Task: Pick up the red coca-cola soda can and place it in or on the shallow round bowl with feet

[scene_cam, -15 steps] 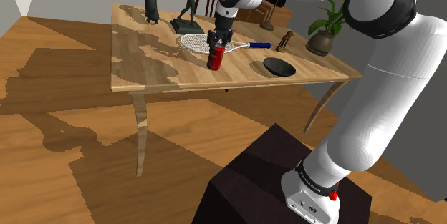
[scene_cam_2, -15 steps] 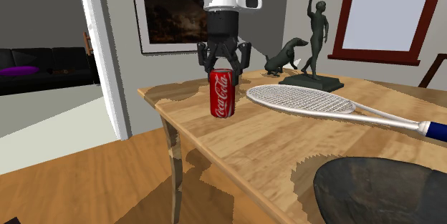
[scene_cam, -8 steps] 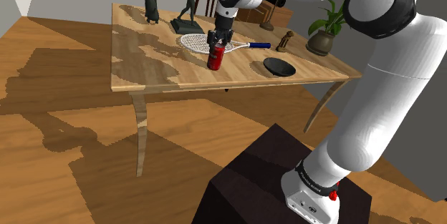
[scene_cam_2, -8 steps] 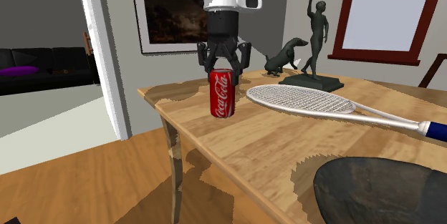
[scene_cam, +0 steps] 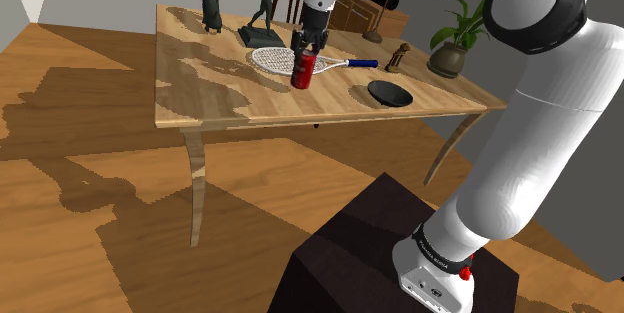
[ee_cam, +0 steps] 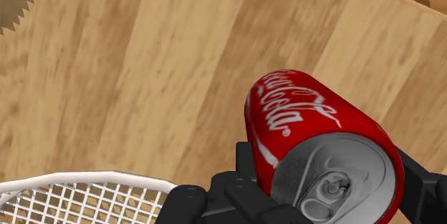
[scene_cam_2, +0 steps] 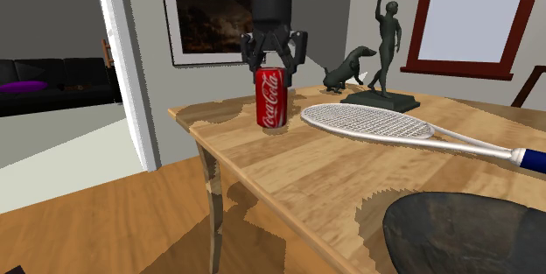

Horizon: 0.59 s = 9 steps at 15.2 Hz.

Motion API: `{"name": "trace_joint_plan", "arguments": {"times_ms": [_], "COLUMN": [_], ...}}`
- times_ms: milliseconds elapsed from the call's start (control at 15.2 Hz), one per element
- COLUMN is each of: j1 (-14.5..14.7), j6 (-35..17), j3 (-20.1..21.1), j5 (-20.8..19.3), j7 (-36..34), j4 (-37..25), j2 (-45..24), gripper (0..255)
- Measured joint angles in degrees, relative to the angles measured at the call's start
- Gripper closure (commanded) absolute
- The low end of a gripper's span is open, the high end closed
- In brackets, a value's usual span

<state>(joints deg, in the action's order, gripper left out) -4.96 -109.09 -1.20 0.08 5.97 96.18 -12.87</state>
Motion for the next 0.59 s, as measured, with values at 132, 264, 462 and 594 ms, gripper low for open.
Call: {"name": "trace_joint_plan", "arguments": {"times_ms": [132, 264, 462, 594], "j1": [0.04, -0.06, 0.0, -0.05], "j6": [1.48, 2.97, 5.05, 6.62], "j3": [0.02, -0.04, -0.01, -0.03], "j5": [-0.02, 0.0, -0.01, -0.01], "j7": [-0.06, 0.1, 0.01, 0.08], "j4": [-1.03, -2.35, -4.33, -5.88], "j2": [0.46, 0.62, 0.7, 0.74], "gripper": [255, 255, 255, 255]}}
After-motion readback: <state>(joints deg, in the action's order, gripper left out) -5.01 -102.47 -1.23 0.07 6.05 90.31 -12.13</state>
